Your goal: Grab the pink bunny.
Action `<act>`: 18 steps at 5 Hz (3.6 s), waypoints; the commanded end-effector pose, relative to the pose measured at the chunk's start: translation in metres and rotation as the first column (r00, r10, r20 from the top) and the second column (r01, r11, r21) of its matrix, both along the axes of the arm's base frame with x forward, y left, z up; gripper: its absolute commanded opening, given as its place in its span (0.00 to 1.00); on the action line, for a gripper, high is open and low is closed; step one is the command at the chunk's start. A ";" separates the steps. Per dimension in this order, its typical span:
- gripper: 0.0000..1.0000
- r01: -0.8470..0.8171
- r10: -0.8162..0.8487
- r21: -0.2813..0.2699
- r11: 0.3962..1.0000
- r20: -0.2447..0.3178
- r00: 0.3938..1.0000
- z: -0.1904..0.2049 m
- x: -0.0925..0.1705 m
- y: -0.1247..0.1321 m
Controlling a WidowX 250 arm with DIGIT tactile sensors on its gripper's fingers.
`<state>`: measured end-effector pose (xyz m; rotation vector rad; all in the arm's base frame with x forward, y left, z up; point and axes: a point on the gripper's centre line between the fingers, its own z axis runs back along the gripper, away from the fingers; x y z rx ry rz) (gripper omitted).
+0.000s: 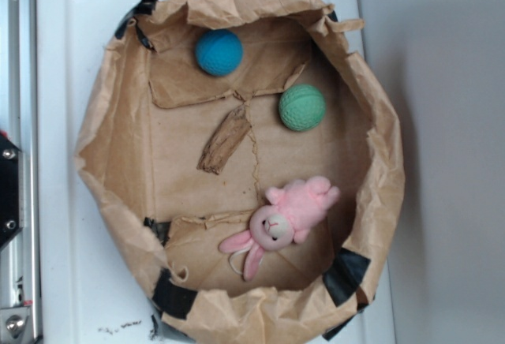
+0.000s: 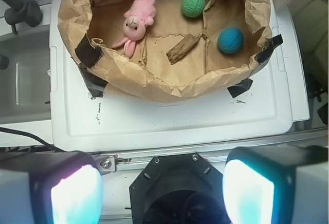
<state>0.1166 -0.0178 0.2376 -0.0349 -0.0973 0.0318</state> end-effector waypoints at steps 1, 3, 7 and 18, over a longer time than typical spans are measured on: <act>1.00 0.000 0.000 0.000 1.000 0.000 1.000 0.000 0.000 0.000; 1.00 -0.174 0.174 -0.016 0.985 -0.001 0.985 -0.011 0.033 -0.008; 1.00 -0.177 0.174 -0.065 0.982 -0.051 0.983 -0.043 0.101 -0.006; 1.00 -0.259 0.271 -0.216 0.941 0.027 0.962 -0.148 0.171 -0.041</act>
